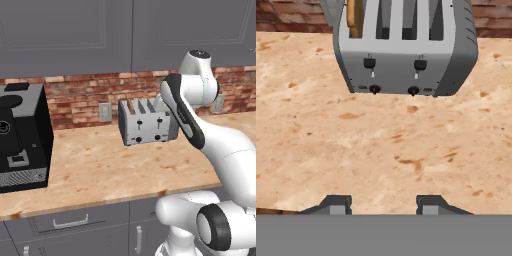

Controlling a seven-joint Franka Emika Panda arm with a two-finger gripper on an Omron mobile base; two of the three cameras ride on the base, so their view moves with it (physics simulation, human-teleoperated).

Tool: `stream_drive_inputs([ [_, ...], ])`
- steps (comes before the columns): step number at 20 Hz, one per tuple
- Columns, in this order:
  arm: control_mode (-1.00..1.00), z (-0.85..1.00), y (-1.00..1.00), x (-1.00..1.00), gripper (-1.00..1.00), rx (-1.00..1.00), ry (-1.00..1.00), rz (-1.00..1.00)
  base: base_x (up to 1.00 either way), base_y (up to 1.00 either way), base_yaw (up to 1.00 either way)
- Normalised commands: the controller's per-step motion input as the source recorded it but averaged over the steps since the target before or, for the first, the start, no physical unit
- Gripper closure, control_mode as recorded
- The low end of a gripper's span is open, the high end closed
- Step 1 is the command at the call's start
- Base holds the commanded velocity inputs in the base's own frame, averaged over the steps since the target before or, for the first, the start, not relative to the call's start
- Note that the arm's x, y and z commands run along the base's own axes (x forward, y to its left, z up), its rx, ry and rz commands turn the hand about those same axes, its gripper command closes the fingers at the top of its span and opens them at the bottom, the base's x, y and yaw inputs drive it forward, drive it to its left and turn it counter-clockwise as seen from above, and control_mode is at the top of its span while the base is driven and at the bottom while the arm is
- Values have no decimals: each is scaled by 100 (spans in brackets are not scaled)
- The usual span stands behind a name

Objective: Start the toaster. Once the lever pops up, take the bread to the plate on the dining counter.

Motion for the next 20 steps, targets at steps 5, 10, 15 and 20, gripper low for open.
stream_drive_inputs([
  [5,-100,-10,6,5,-100,0,-3,0,0,0,0],
  [10,-100,-25,30,8,-100,-1,-7,0,0,0,0],
  [15,-100,-26,26,12,-100,0,-9,0,0,0,0],
  [20,-100,-20,17,14,-100,0,-4,0,0,0,0],
])
